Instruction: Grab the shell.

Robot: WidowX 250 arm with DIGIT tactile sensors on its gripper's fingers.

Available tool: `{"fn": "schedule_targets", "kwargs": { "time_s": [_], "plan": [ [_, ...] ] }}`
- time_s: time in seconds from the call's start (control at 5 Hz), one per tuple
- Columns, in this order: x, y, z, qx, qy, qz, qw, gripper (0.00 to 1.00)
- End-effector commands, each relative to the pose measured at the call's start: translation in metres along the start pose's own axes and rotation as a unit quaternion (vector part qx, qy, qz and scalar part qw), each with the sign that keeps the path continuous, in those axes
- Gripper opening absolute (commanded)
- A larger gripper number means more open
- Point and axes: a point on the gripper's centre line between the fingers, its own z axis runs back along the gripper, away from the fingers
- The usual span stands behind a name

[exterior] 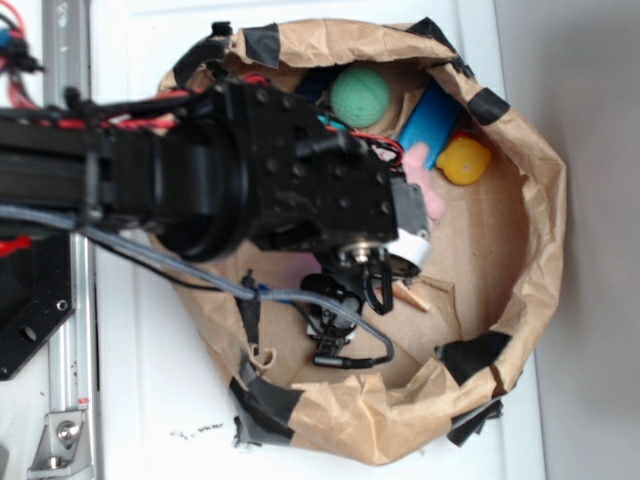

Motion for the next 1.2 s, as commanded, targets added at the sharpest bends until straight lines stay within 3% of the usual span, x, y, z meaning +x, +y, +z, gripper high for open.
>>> {"fn": "schedule_targets", "kwargs": {
  "time_s": [0.0, 0.2, 0.4, 0.6, 0.8, 1.0],
  "plan": [
    [0.020, -0.006, 0.014, 0.010, -0.031, 0.014, 0.999, 0.00],
    [0.023, 0.000, 0.029, 0.014, -0.036, 0.029, 0.999, 0.00],
    [0.018, 0.007, 0.080, 0.030, -0.033, 0.059, 0.997, 0.00],
    [0.007, 0.013, 0.131, 0.030, -0.049, 0.127, 0.990, 0.00],
    [0.008, 0.005, 0.177, 0.030, -0.053, 0.140, 0.988, 0.00],
    [0.007, 0.000, 0.170, 0.042, -0.046, 0.148, 0.987, 0.00]
  ]
}}
